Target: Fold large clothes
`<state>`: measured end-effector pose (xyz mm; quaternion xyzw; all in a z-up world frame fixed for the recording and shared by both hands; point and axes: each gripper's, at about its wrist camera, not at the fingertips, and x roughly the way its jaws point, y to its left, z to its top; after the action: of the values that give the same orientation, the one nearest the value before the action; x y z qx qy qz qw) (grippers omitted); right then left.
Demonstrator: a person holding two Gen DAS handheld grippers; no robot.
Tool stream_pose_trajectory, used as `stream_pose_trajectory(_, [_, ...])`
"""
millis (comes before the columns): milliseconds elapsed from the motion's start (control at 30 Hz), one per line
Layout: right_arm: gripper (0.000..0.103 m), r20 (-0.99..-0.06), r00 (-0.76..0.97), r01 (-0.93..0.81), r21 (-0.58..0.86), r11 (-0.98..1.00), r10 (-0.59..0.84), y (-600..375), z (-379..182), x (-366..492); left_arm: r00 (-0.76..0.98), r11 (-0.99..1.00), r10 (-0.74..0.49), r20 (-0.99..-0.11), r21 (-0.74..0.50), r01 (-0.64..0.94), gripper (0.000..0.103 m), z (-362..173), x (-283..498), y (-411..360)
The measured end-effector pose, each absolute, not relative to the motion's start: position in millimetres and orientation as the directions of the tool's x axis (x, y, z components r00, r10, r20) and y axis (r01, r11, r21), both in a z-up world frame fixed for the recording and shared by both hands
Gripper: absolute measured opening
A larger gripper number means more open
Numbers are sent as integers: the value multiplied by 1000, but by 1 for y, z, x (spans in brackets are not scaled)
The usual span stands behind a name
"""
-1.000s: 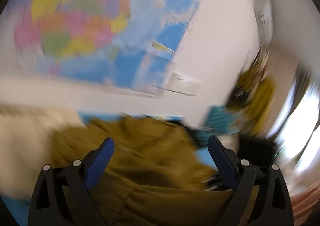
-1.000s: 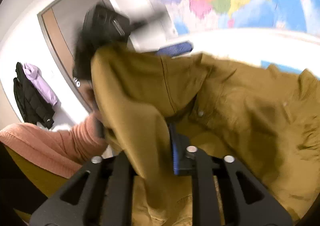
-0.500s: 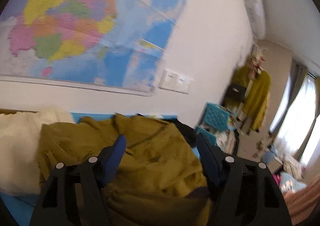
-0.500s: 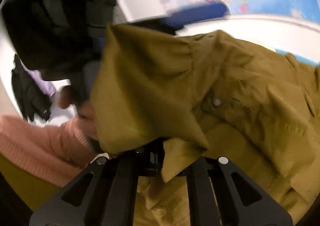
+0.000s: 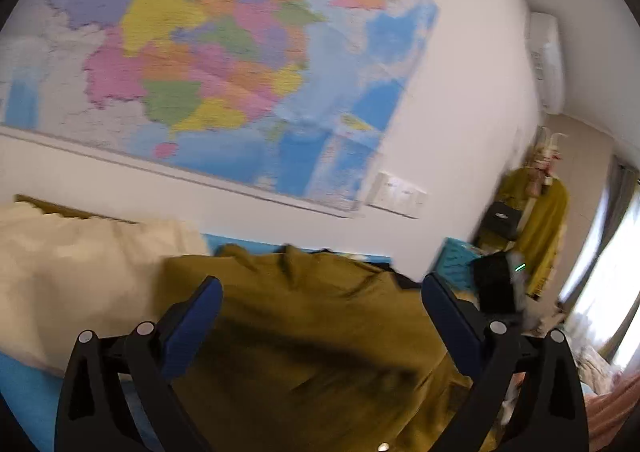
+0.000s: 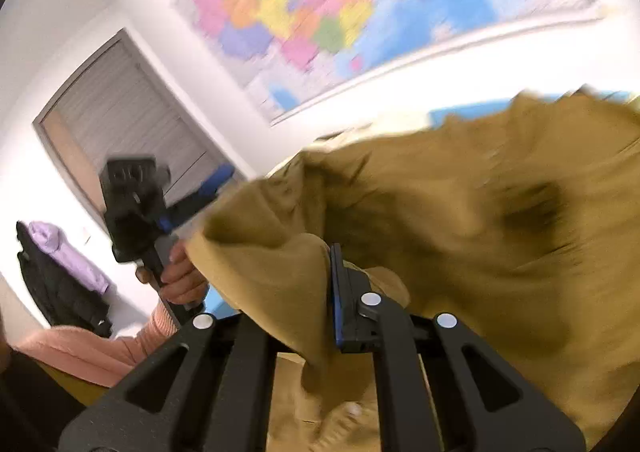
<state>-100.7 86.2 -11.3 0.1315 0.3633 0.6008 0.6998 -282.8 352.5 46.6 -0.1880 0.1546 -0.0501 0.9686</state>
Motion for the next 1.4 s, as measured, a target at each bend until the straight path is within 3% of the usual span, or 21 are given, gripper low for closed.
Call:
stream_pose_trajectory(200, [13,-522,82,-726,552,410,849,54,2,-41,875,977,48,-482,-160,-141,96,20,-249,345])
stream_pose_trajectory(233, [19,-569,98,-714,531,456,816,55,-6,-30,854,980,85,-514,-109,-164,96,12,-240,341])
stream_pose_trajectory(300, [42,-643,93,-668,526,527,760,59,-27,-15,807,981,150,-572,-15,-193,96,-6,-221,335])
stream_pose_trajectory(333, [59,-681,84,-646,518,560,727,63,-42,-9,775,977,191,-602,39,-210,96,-15,-206,333])
stream_pose_trajectory(400, [64,-729,96,-627,485,610,678,65,-66,-6,733,963,263,-628,119,-243,94,-27,-182,333])
stream_pose_trajectory(500, [67,-682,89,-621,531,576,726,52,-77,-10,714,956,285,-640,136,-259,87,-27,-161,343])
stream_pose_trajectory(633, [86,-654,156,-701,455,549,741,31,-67,-43,684,946,289,-670,87,-314,67,-18,-142,369])
stream_pose_trajectory(767, [86,-657,185,-746,391,539,731,23,-79,-69,602,916,333,-726,96,-390,63,-25,-118,383])
stream_pose_trajectory(967, [86,-680,311,-804,184,565,664,46,-87,-86,585,914,379,-717,192,-358,69,-35,-111,367])
stream_pose_trajectory(1067, [86,-673,389,-832,36,554,629,58,-81,-101,589,919,363,-722,174,-354,69,-33,-114,369])
stream_pose_trajectory(1267, [88,-617,451,-860,-108,498,645,63,-74,-132,603,925,343,-720,149,-348,70,-32,-117,372])
stream_pose_trajectory(1300, [86,-627,464,-857,-137,497,626,67,-79,-133,604,926,340,-721,145,-348,70,-33,-117,372])
stream_pose_trajectory(1333, [75,-652,475,-846,-154,510,592,72,-85,-128,606,927,337,-720,141,-348,71,-33,-117,372])
stream_pose_trajectory(1367, [49,-689,470,-837,-148,527,552,76,-92,-118,607,927,336,-720,139,-347,71,-33,-117,373])
stream_pose_trajectory(1400, [35,-715,439,-839,-110,533,544,77,-94,-110,608,928,335,-720,139,-347,72,-33,-117,372])
